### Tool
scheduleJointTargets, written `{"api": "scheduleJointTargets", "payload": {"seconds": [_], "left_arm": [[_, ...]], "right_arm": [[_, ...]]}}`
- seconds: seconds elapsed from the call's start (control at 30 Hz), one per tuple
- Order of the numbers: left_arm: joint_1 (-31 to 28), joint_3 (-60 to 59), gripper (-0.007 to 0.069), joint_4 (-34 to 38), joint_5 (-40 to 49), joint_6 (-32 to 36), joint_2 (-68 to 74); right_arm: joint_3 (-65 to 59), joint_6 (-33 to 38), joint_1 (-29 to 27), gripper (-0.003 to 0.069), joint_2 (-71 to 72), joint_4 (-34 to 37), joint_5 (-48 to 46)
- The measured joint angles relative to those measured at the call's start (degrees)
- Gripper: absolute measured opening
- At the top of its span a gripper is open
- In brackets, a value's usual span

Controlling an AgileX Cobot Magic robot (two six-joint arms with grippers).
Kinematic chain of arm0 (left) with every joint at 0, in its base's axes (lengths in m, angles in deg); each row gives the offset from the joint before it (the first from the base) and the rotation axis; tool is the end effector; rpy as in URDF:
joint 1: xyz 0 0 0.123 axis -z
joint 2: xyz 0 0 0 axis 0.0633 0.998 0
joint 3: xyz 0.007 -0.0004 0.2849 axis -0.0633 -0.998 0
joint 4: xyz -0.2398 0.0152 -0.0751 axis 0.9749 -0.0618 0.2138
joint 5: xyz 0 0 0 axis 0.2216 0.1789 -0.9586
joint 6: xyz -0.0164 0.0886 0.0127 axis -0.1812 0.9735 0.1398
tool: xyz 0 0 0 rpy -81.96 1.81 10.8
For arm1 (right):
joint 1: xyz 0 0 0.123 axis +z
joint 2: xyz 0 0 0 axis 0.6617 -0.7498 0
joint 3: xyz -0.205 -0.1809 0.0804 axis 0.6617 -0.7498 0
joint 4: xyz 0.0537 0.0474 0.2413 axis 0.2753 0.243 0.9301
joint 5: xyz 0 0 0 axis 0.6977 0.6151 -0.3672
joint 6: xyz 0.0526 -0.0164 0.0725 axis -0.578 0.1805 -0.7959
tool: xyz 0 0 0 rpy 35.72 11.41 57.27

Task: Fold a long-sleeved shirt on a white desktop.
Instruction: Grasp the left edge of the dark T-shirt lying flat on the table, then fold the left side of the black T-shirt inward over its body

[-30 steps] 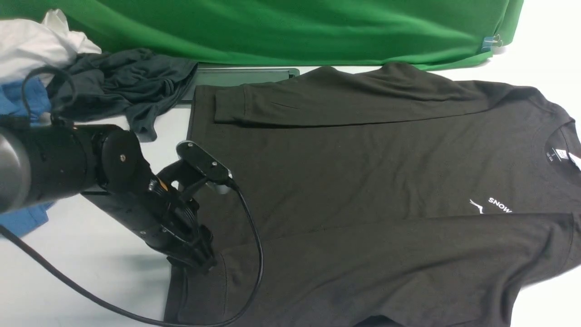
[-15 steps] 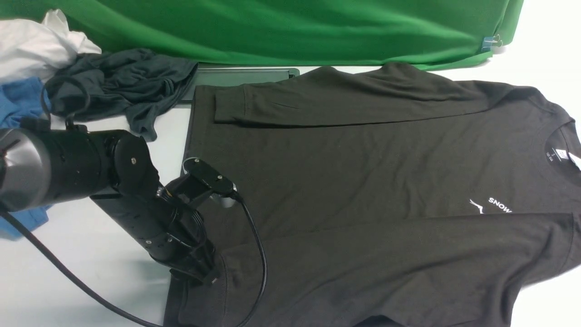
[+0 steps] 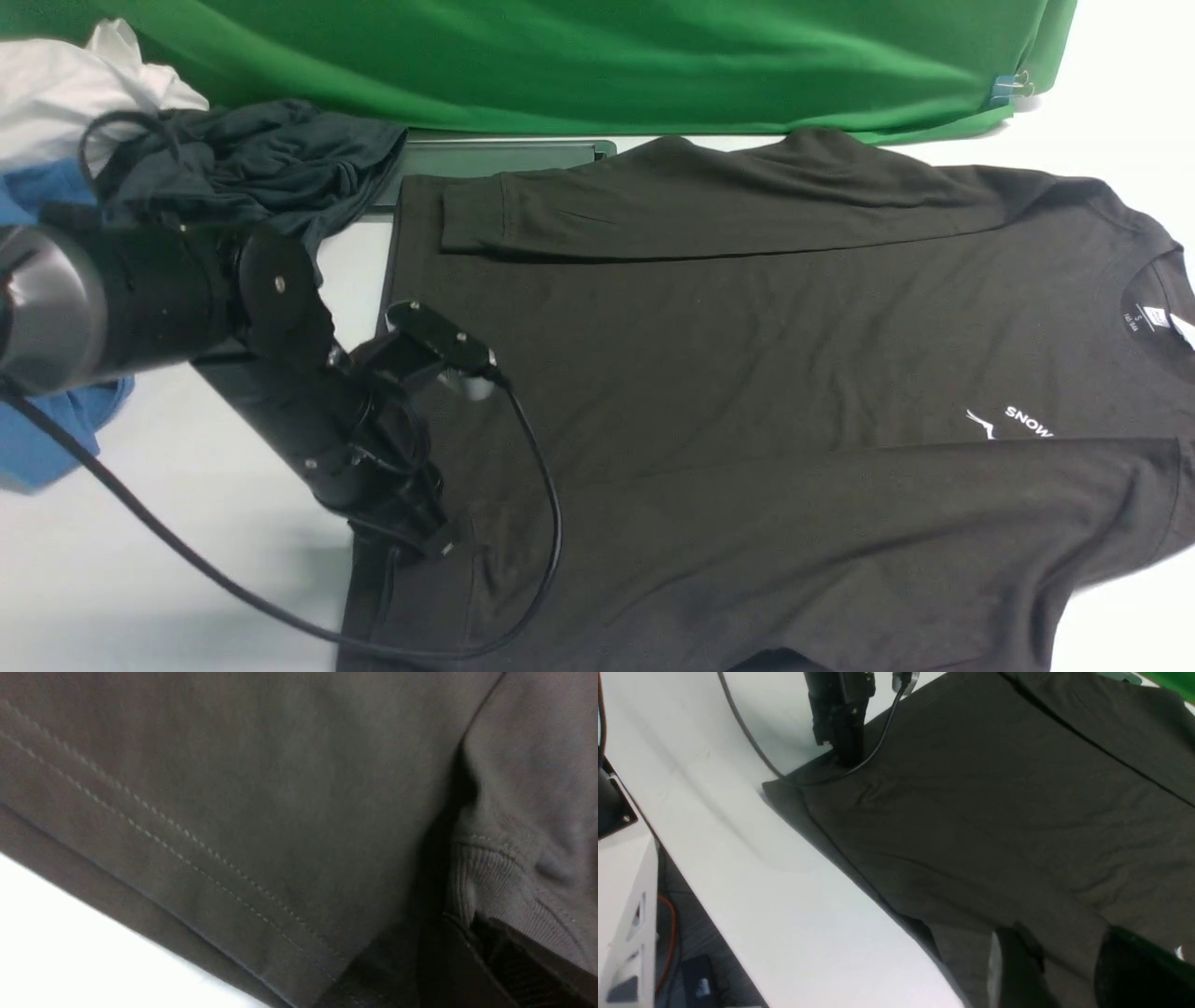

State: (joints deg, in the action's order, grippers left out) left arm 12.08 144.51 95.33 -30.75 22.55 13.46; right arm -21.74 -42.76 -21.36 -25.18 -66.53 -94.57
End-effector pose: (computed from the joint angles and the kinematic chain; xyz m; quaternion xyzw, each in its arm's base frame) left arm 0.2825 -0.0990 0.1783 0.3723 0.9201 -0.0972 0.0736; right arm 0.0615 0.0570 0.3700 -0.3629 0.8170 0.1713 0.4140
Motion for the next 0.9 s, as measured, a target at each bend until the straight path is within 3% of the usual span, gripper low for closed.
{"api": "scheduleJointTargets", "payload": {"seconds": [0.27,0.5,0.67,0.7,0.9], "left_arm": [[0.0,7.5,0.0036,-1.8,5.4,-3.7,-2.6],[0.0,10.3,0.0036,-2.0,11.8,-4.6,-2.6],[0.0,10.4,0.0036,-2.0,15.5,-4.6,-2.6],[0.0,10.4,0.0036,-2.0,16.2,-4.7,-2.8],[0.0,10.4,0.0036,-2.0,16.4,-4.7,-4.4]], "right_arm": [[0.0,-4.0,0.0,0.0240,-4.1,-0.9,2.1],[0.1,-3.6,0.0,0.0255,-17.7,-5.8,6.2],[0.1,2.3,0.0,0.0367,-29.7,-6.2,10.8],[0.1,5.9,0.0,0.0432,-34.7,-6.3,13.9],[0.3,17.9,0.0,0.0472,-47.9,-6.1,23.2]]}}
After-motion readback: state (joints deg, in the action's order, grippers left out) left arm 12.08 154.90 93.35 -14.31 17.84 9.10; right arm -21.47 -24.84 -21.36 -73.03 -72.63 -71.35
